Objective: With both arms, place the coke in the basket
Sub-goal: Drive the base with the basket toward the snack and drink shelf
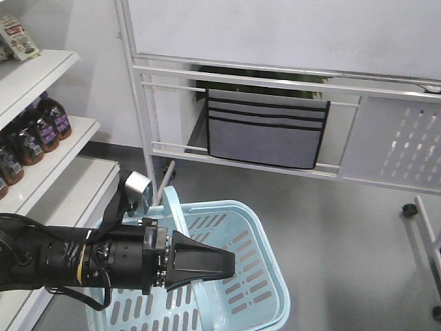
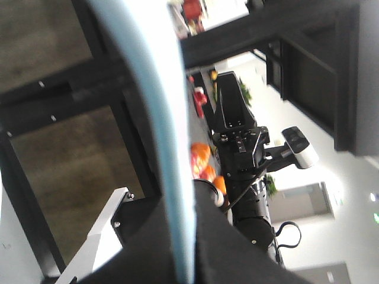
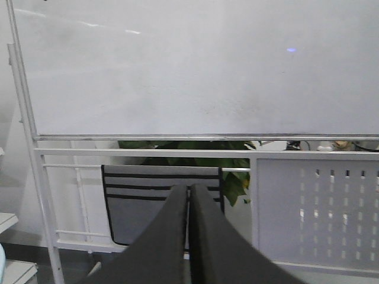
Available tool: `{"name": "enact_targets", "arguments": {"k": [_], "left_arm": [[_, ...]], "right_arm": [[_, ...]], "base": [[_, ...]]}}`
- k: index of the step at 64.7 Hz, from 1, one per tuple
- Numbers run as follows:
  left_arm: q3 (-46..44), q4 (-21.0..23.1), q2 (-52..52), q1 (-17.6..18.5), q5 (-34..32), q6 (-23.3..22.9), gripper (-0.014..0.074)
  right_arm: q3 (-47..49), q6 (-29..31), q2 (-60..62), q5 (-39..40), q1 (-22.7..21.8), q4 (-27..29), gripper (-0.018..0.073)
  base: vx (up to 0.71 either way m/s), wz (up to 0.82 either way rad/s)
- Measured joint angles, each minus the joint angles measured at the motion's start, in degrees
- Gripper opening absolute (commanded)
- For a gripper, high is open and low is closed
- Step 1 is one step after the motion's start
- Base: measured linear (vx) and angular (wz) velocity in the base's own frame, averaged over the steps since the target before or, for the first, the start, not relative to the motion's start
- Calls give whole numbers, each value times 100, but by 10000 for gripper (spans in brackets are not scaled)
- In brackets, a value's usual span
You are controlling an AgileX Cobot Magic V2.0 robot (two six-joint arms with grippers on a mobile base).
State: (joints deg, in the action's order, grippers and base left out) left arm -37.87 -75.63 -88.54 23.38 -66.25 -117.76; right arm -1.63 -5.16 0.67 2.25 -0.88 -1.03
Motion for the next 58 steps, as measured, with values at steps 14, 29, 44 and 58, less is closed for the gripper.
{"name": "enact_targets", "arguments": {"k": [14,29,44,58], "left_arm": [[0,0,0,0,0,0,-7],[0,0,0,0,0,0,-7],[0,0,0,0,0,0,-7],[0,0,0,0,0,0,-7]], "right_arm": [[0,0,0,0,0,0,-5],[0,0,0,0,0,0,-5],[0,0,0,0,0,0,-5],[0,0,0,0,0,0,-5]], "base": [[23,47],[20,54],[17,57],[15,58]]}}
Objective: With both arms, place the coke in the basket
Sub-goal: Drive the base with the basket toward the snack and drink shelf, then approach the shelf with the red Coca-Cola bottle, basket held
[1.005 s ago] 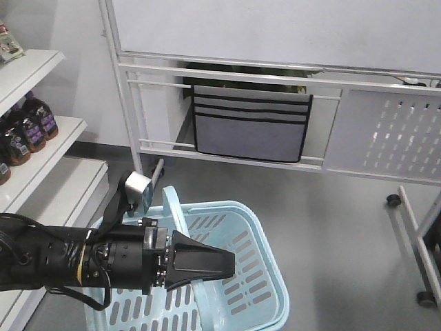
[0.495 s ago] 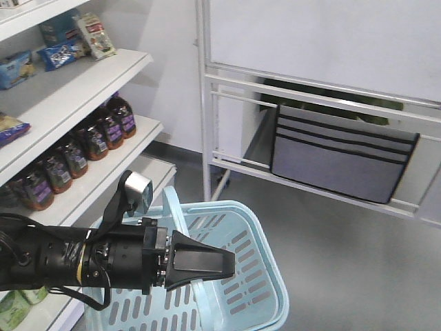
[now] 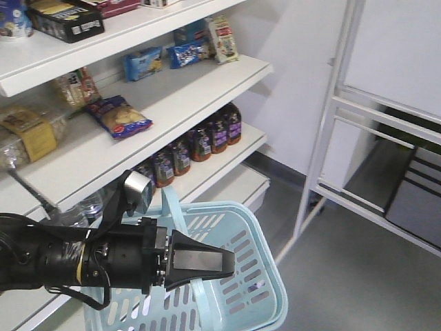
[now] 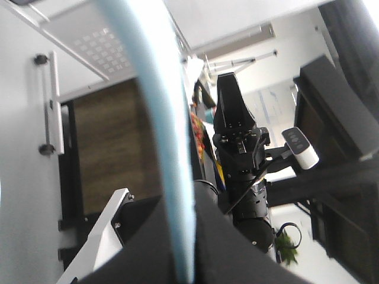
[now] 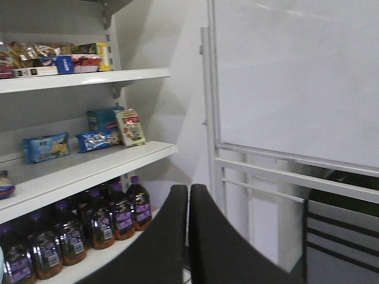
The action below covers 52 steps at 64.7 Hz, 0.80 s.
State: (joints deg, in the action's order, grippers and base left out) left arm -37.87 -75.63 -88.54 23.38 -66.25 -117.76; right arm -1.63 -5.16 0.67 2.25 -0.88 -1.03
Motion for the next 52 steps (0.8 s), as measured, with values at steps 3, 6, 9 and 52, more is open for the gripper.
{"name": "enact_targets", "arguments": {"k": [3,6,9,52], "left_arm": [[0,0,0,0,0,0,-7],[0,0,0,0,0,0,-7],[0,0,0,0,0,0,-7],[0,0,0,0,0,0,-5]], "right_arm": [[0,0,0,0,0,0,-5],[0,0,0,0,0,0,-5],[0,0,0,0,0,0,-5],[0,0,0,0,0,0,-5]], "base": [[14,56],[14,56],[13,55],[11,55]]}}
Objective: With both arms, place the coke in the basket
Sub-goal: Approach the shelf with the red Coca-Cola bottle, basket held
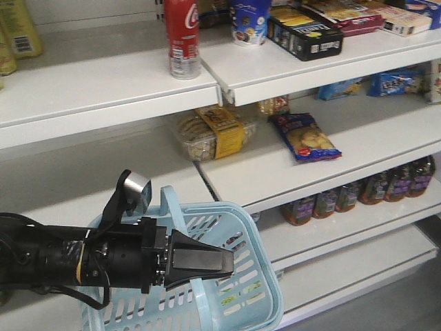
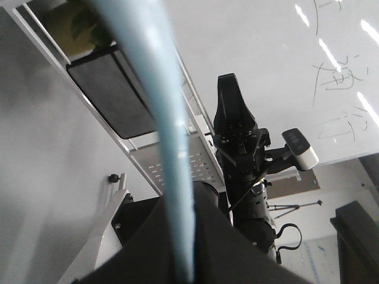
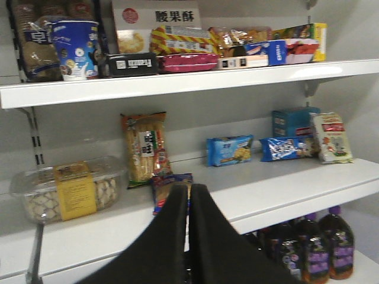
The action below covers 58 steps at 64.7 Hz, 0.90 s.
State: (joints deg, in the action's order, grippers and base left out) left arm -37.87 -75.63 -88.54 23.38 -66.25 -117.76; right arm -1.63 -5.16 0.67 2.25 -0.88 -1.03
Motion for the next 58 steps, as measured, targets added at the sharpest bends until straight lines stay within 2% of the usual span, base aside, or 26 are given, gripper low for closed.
{"name": "enact_targets", "arguments": {"k": [38,58], "left_arm": [[0,0,0,0,0,0,-5],[0,-5,0,0,0,0,-5]], "right_arm": [[0,0,0,0,0,0,-5],[0,0,0,0,0,0,-5]], "base": [[7,48],[5,30]]}}
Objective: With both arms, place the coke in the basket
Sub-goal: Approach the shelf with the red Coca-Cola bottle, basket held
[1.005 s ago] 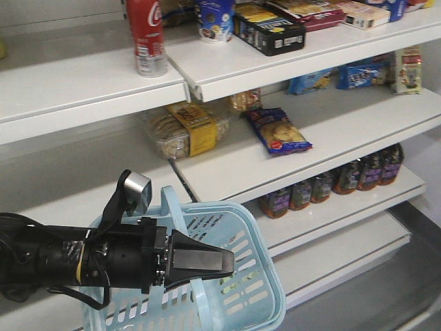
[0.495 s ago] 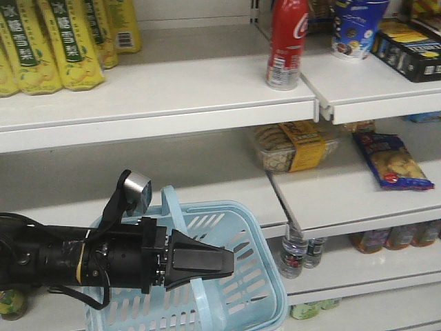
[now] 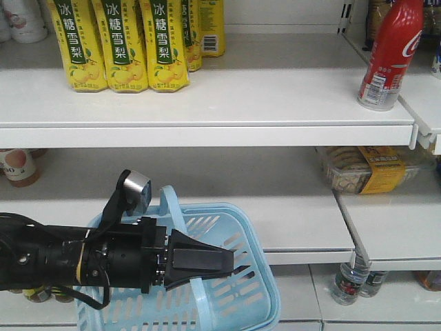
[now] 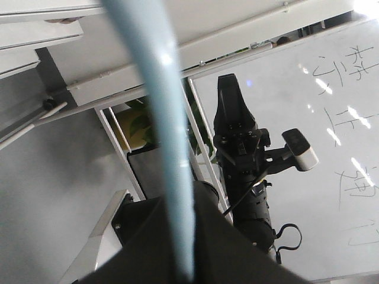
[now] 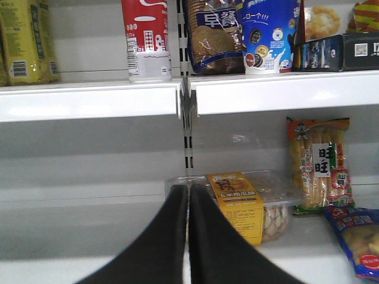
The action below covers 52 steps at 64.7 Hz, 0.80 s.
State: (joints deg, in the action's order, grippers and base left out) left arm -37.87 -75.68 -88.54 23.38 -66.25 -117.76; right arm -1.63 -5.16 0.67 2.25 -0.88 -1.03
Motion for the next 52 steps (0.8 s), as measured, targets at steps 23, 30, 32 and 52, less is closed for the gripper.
{"name": "enact_targets", "arguments": {"k": [23,30,32,52], "left_arm": [[0,0,0,0,-5,0,-5],[0,0,0,0,-31,0,-5],[0,0,0,0,-37,0,-5],[0,0,0,0,-49,0,-5]], "right_arm": [[0,0,0,0,0,0,-5],[0,0,0,0,0,0,-5],[0,0,0,0,0,0,-5],[0,0,0,0,0,0,-5]], "base": [[2,2],[1,2],[1,5],[1,1]]}}
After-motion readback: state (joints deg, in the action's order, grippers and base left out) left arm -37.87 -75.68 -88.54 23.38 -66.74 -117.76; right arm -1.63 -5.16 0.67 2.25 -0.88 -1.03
